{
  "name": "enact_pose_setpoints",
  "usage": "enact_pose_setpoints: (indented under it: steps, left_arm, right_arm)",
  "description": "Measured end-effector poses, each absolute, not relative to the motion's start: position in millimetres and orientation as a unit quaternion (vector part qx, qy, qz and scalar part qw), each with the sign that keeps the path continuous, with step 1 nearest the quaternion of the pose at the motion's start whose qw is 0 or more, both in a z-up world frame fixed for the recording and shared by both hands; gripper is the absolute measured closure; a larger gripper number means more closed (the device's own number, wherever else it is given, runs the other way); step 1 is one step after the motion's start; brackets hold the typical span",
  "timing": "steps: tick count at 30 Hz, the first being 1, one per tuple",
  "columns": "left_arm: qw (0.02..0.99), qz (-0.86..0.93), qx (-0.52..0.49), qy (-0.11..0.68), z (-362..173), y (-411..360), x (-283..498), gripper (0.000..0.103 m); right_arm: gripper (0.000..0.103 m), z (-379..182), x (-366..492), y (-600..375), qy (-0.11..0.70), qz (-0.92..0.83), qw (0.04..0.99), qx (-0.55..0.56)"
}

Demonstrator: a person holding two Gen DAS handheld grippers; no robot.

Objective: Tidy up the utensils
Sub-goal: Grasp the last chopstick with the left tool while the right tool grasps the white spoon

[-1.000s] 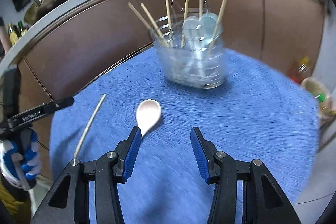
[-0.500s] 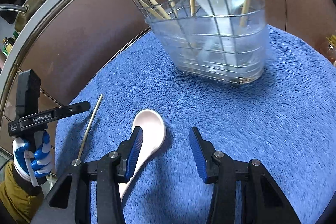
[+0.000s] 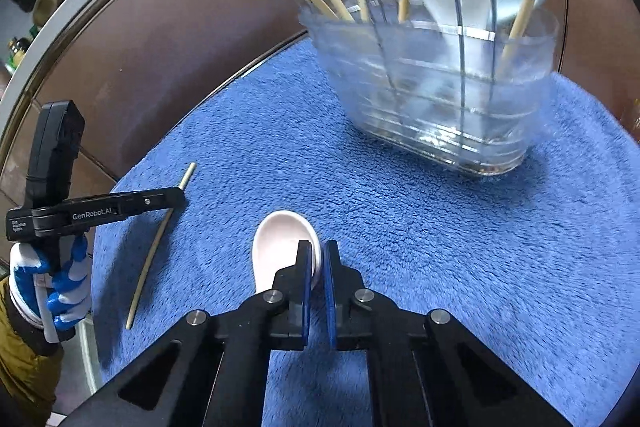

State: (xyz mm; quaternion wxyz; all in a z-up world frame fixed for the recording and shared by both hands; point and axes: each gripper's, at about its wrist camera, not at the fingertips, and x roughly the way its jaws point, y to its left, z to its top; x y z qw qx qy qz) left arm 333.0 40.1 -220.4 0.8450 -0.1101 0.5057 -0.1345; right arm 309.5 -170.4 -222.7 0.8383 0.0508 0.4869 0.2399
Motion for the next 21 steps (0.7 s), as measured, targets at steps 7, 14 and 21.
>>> enact_pose_setpoints:
  steps: [7, 14, 21]
  left_arm:
    - [0.878, -0.158, -0.123, 0.434, -177, 33, 290, 0.102]
    - [0.897, -0.165, -0.114, 0.393, -139, 31, 251, 0.102]
    - [0.886, -0.138, -0.114, 0.427, -142, 41, 246, 0.099]
  right_arm:
    - [0.097, -185, 267, -169, 0.444, 0.234, 0.864, 0.023]
    - [0.097, -146, 221, -168, 0.401, 0.222, 0.889, 0.007]
    - [0.097, -122, 181, -178, 0.371, 0.217, 0.903, 0.016]
